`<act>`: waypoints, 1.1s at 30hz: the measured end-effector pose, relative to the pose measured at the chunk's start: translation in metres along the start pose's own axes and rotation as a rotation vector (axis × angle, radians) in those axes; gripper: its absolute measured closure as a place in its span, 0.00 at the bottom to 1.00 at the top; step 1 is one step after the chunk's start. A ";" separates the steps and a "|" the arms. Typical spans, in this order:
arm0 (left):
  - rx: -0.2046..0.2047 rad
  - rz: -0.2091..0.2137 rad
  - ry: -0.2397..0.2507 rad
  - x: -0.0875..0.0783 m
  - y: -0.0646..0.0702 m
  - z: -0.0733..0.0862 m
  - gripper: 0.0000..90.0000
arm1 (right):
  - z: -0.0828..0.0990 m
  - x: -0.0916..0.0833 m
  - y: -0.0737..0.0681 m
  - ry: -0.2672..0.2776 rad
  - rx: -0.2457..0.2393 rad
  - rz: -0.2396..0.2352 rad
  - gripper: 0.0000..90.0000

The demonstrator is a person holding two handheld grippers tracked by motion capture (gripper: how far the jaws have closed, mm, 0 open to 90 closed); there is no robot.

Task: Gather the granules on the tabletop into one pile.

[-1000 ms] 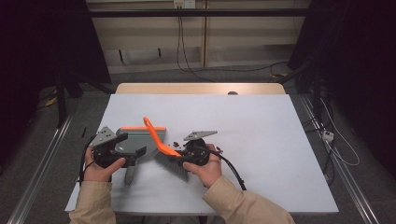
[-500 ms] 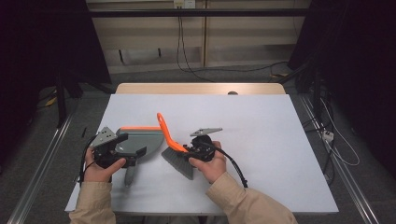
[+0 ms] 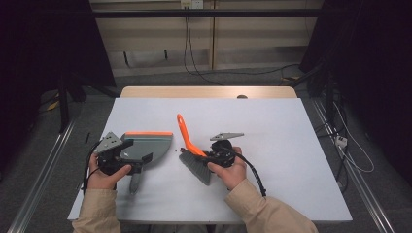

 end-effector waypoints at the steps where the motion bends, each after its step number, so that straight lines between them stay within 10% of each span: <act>1: 0.000 0.001 0.001 0.000 0.000 0.000 0.07 | 0.001 -0.002 0.002 0.001 0.004 0.005 0.78; 17: 0.005 -0.006 -0.001 0.001 0.001 0.000 0.07 | 0.007 -0.020 0.017 0.013 0.008 0.043 0.78; 33: -0.001 0.000 0.002 0.002 0.000 -0.001 0.07 | -0.024 -0.001 -0.004 0.122 -0.002 0.004 0.79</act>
Point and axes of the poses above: each handheld gripper's, and its own axes: x roughly forward along the jaws, z roughly out of its underside, y roughly to its right, the point moved 3 cm from there along x, roughly forward along the jaws, and after that the axes turned 9 degrees about -x, right-handed, at the moved point
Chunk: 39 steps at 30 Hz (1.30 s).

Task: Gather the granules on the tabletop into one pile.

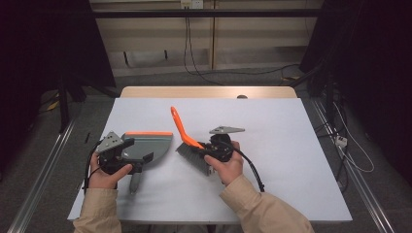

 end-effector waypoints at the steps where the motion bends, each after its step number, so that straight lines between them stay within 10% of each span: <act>1: 0.000 0.000 0.002 0.000 0.000 0.000 0.07 | -0.002 0.005 -0.001 -0.001 0.002 0.001 0.79; 15: 0.000 -0.004 0.002 -0.001 -0.003 0.000 0.07 | -0.005 0.054 -0.003 -0.023 0.050 0.046 0.79; 39: 0.013 -0.004 -0.004 0.000 0.001 0.000 0.07 | 0.018 0.006 0.025 -0.010 0.098 0.181 0.78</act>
Point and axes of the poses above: each handheld gripper's, and its own axes: x roughly forward along the jaws, z roughly out of its underside, y roughly to its right, the point moved 3 cm from there along x, roughly forward along the jaws, and after that the axes turned 9 degrees about -x, right-handed, at the moved point
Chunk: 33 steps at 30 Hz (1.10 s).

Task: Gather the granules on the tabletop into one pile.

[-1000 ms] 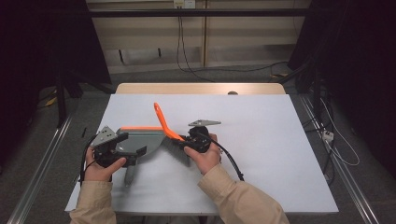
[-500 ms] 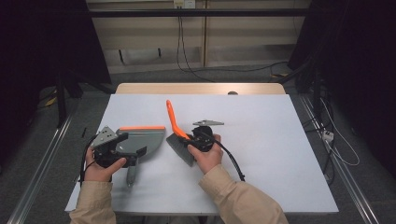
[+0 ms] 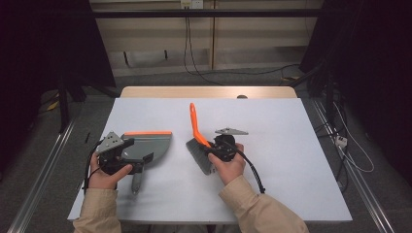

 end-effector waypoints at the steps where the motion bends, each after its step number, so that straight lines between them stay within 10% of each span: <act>1: -0.001 0.000 0.000 0.000 0.000 0.000 0.07 | 0.001 -0.001 0.001 -0.002 0.001 0.002 0.78; 33: 0.008 0.001 -0.011 0.003 0.002 0.001 0.07 | 0.010 -0.026 0.018 0.016 0.025 0.029 0.78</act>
Point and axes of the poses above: each handheld gripper's, and its own axes: x roughly forward along the jaws, z roughly out of its underside, y roughly to its right, the point moved 3 cm from there along x, roughly forward along the jaws, and after that the axes turned 9 degrees about -x, right-handed, at the moved point
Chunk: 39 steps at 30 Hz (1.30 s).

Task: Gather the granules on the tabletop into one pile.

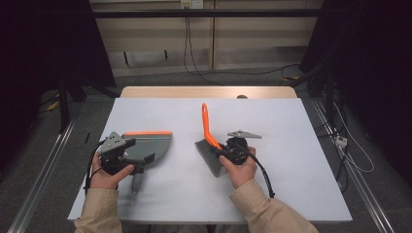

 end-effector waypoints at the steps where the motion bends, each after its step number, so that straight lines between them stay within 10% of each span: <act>1: 0.000 0.000 0.000 0.000 0.000 0.000 0.07 | 0.000 0.000 0.000 0.005 0.007 -0.003 0.78; 11: 0.008 -0.002 -0.006 0.002 0.000 0.000 0.07 | -0.005 0.002 0.001 0.036 0.077 -0.041 0.79; 25: 0.006 -0.006 -0.011 0.002 -0.001 0.000 0.07 | -0.028 -0.004 -0.011 0.094 0.035 -0.124 0.79; 39: -0.004 -0.007 -0.009 0.002 -0.004 0.000 0.07 | -0.057 -0.013 0.054 0.104 -0.150 0.002 0.79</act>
Point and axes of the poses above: each handheld gripper's, and its own axes: x roughly forward along the jaws, z roughly out of its underside, y roughly to its right, the point moved 3 cm from there along x, roughly forward along the jaws, and after that the axes turned 9 degrees about -x, right-handed, at the moved point
